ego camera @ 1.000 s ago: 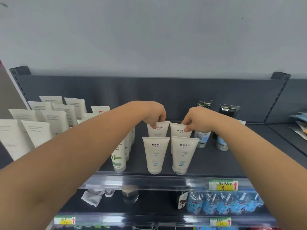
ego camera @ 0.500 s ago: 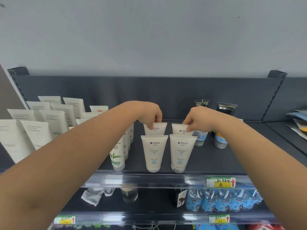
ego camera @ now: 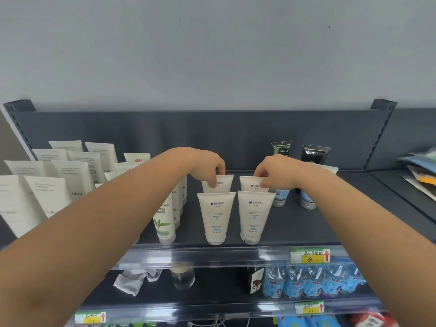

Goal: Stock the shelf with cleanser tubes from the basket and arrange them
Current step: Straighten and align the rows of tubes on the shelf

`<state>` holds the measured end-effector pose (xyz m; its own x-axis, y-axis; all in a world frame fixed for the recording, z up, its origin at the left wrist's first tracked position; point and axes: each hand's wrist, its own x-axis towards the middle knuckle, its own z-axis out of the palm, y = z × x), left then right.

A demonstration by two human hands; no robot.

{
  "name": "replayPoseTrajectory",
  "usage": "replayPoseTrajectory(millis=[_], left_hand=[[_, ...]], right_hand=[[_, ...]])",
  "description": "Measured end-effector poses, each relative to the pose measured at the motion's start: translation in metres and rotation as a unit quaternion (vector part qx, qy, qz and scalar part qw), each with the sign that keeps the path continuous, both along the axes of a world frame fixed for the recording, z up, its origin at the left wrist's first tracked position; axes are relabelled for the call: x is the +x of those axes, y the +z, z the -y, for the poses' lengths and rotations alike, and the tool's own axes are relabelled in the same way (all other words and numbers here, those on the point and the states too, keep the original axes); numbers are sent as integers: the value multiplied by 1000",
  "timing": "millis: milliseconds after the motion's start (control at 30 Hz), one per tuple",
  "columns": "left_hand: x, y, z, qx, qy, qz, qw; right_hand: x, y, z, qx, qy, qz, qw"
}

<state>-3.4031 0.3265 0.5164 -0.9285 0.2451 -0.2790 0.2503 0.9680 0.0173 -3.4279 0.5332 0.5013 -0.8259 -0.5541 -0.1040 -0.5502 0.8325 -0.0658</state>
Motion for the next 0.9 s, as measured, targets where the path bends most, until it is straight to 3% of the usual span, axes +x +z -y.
replayPoseTrajectory(millis=[133,300,400,500,700,900], left_hand=[[7,8,6,38,6,-17,999],[25,22,13,82,-24,-98,991],[37,25,10,104,-47,-125,986],[47,21,2,77,-63,-74,992],[50,1,1,10,-65,-39,997],[50,-2,7,-23,-68,-58,996]], right_hand=[[2,2,-3,-7,5,13,1000],[13,9,-10,-120,22,-13,992],[25,16,-6,-137,45,-31,989],[35,17,4,-117,71,-18,990],[43,9,16,31,46,22,998],[38,-5,15,6,63,11,998]])
